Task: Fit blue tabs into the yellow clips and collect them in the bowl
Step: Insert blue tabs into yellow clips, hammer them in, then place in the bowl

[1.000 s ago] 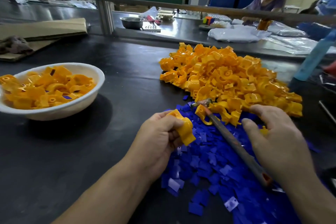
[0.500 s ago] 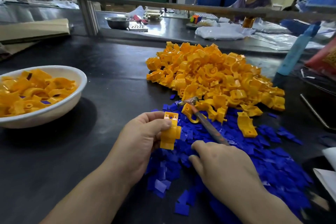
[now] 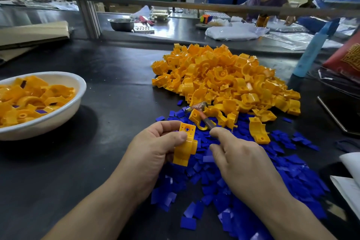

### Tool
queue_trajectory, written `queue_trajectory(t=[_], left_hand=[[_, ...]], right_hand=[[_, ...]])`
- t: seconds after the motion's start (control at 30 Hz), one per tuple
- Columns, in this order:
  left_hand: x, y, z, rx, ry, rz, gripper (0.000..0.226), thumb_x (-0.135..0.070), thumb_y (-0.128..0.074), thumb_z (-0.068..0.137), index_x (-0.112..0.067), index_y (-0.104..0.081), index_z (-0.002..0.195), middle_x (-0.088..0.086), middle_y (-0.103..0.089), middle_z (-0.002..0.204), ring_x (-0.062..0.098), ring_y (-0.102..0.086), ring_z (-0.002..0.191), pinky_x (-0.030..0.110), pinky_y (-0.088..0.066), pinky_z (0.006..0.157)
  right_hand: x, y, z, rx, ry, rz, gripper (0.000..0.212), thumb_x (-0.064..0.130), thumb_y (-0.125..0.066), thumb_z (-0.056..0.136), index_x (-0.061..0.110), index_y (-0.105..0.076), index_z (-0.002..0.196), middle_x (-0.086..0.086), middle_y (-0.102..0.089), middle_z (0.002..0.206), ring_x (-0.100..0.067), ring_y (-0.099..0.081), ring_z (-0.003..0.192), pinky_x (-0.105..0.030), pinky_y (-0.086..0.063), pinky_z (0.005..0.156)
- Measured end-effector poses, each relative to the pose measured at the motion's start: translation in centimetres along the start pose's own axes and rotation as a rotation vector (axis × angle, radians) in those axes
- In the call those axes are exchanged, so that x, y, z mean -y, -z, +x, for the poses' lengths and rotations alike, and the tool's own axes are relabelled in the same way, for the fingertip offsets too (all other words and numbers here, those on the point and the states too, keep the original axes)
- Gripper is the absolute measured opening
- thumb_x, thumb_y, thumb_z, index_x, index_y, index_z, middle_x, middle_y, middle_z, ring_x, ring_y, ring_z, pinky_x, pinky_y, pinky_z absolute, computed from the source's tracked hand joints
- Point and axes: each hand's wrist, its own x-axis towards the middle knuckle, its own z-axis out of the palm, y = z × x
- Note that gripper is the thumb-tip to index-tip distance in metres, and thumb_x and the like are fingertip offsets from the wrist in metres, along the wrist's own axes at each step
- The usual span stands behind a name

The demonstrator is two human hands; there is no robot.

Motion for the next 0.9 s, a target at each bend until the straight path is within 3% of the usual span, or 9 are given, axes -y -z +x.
queue_trajectory(t=[0.17,0.27,0.37,0.47,0.53,0.73,0.9], left_hand=[[-0.1,-0.2,-0.3,0.036,-0.023,-0.014,0.053,-0.033,-0.080,0.058,-0.025,-0.070,0.109,0.010,-0.076,0.100,0.019,-0.073,0.079,0.028,-0.057,0.062],[-0.1,-0.3,-0.7,0.085,-0.034,-0.008,0.056,-0.029,-0.079,0.063,-0.023,-0.067,0.117,0.009,-0.076,0.100,0.019,-0.074,0.081,0.022,-0.056,0.062],[0.0,-0.5,-0.8,0.127,-0.062,0.015,0.050,-0.027,-0.078,0.067,-0.024,-0.068,0.116,0.009,-0.076,0.101,0.024,-0.075,0.088,0.027,-0.058,0.067],[0.0,-0.7,-1.0,0.160,-0.079,0.050,0.048,-0.029,-0.077,0.067,-0.025,-0.068,0.113,0.006,-0.077,0.101,0.023,-0.075,0.091,0.028,-0.059,0.069],[0.0,-0.9,-1.1,0.187,-0.073,0.049,0.048,-0.027,-0.076,0.066,-0.023,-0.067,0.112,0.003,-0.077,0.101,0.021,-0.075,0.091,0.025,-0.059,0.068],[0.0,-0.9,-1.3,0.147,-0.095,0.067,0.033,-0.039,-0.074,0.068,-0.031,-0.075,0.101,0.003,-0.077,0.097,0.018,-0.075,0.085,0.025,-0.057,0.063],[-0.1,-1.0,-1.4,0.146,-0.086,0.074,0.038,-0.053,-0.074,0.066,-0.034,-0.075,0.100,0.003,-0.077,0.097,0.020,-0.075,0.086,0.028,-0.058,0.064]], right_hand=[[0.0,0.4,0.1,0.038,-0.060,0.214,0.013,0.040,-0.037,0.093,0.037,-0.046,0.102,0.008,-0.061,0.071,-0.004,-0.062,0.057,-0.026,-0.053,0.054],[0.6,0.6,0.1,0.031,-0.141,0.488,0.009,0.035,-0.039,0.095,0.038,-0.045,0.089,0.012,-0.064,0.083,0.000,-0.065,0.066,-0.023,-0.055,0.054],[1.2,0.9,0.1,-0.045,-0.148,0.664,0.007,0.038,-0.048,0.091,0.038,-0.055,0.088,0.015,-0.061,0.089,-0.003,-0.063,0.075,-0.016,-0.052,0.061],[1.9,1.4,0.1,-0.054,-0.160,0.795,0.011,0.043,-0.052,0.083,0.038,-0.061,0.087,0.005,-0.061,0.076,-0.010,-0.057,0.059,-0.022,-0.052,0.053],[2.1,1.3,0.1,-0.032,-0.155,0.810,0.011,0.042,-0.052,0.082,0.040,-0.061,0.088,0.006,-0.063,0.075,-0.011,-0.058,0.058,-0.024,-0.052,0.050],[1.8,0.8,0.0,-0.057,-0.119,0.723,0.011,0.031,-0.059,0.086,0.041,-0.062,0.090,0.016,-0.062,0.084,-0.005,-0.061,0.077,-0.012,-0.048,0.058],[2.2,0.5,0.0,-0.083,-0.160,0.788,0.015,0.043,-0.057,0.077,0.042,-0.058,0.092,0.014,-0.061,0.089,-0.008,-0.061,0.074,-0.017,-0.051,0.056]])
